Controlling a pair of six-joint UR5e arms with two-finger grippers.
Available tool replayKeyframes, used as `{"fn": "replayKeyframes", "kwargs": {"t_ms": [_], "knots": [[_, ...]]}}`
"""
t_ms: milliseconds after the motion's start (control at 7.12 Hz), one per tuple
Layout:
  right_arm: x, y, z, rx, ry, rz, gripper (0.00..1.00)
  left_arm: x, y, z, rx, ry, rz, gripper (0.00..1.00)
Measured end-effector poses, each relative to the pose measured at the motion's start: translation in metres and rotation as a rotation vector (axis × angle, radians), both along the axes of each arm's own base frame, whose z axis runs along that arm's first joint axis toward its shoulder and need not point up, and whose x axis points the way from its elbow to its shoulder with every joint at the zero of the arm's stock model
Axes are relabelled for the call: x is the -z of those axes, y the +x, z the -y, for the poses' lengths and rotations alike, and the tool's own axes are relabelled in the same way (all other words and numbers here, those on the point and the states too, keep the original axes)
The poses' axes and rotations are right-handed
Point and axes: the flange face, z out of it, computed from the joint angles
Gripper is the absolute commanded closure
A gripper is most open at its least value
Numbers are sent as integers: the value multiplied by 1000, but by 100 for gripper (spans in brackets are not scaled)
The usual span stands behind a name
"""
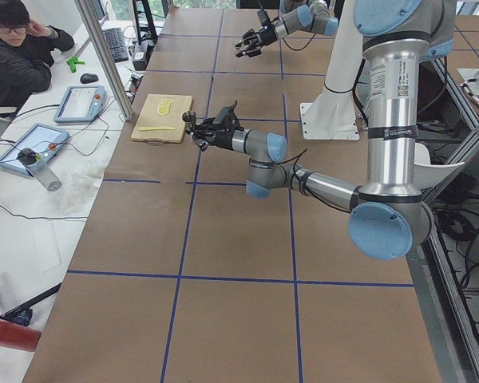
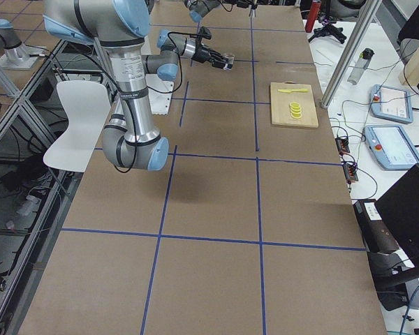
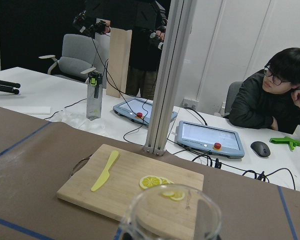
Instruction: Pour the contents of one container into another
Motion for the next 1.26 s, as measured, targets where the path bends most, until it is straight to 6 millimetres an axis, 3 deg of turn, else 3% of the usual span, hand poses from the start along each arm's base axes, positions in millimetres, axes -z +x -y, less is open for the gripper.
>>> {"fn": "replayKeyframes", "kwargs": {"t_ms": [281, 843, 1265], "knots": [[0, 0, 0, 0, 0, -1, 100, -3, 36, -30, 158, -55, -19, 100], [0, 0, 0, 1, 0, 0, 100, -34, 55, -51, 372, -119, 43, 100], [0, 0, 0, 0, 0, 1, 100, -36, 71, -60, 383, -123, 67, 100]]}}
